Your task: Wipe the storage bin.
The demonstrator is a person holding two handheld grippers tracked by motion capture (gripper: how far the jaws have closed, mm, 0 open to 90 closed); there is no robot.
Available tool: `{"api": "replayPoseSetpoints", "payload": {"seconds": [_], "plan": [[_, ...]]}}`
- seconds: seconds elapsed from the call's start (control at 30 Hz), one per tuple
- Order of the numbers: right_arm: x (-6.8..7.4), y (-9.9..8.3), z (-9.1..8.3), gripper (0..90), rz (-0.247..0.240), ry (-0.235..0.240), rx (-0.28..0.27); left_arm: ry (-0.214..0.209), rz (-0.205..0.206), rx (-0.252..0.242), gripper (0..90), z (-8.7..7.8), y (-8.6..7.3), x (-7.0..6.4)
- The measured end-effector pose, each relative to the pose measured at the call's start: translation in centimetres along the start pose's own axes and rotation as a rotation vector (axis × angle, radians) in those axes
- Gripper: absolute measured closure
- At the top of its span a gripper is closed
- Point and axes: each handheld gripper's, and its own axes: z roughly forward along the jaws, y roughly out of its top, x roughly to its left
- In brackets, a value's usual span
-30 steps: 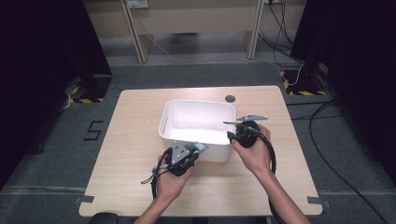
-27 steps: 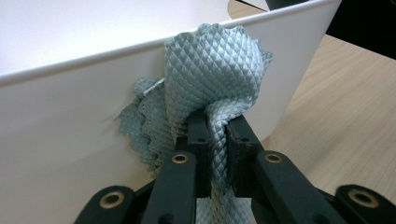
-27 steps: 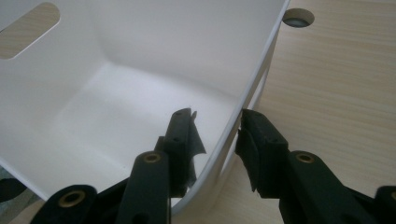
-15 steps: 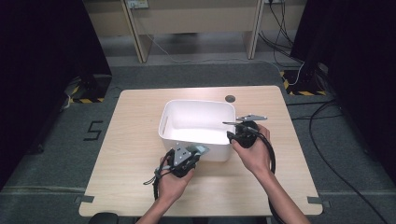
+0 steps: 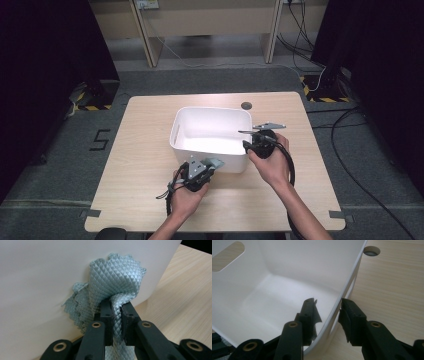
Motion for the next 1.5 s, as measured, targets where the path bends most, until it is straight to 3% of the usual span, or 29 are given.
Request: {"api": "replayPoseSetpoints", "payload": {"seconds": [0.73, 1.07, 1.5], "plan": [[0.0, 0.0, 0.0, 64.9, -0.002, -0.003, -0.002, -0.006, -0.012, 0.062, 82.0, 1.5, -1.1, 0.2], [0.0, 0.0, 0.0, 64.9, -0.002, -0.002, -0.002, -0.005, 0.002, 0.094, 82.1, 1.9, -1.2, 0.1], [0.0, 0.0, 0.0, 64.4, -0.001, -0.004, -0.001, -0.007, 0.007, 0.105, 82.0, 2.1, -1.2, 0.0]]}}
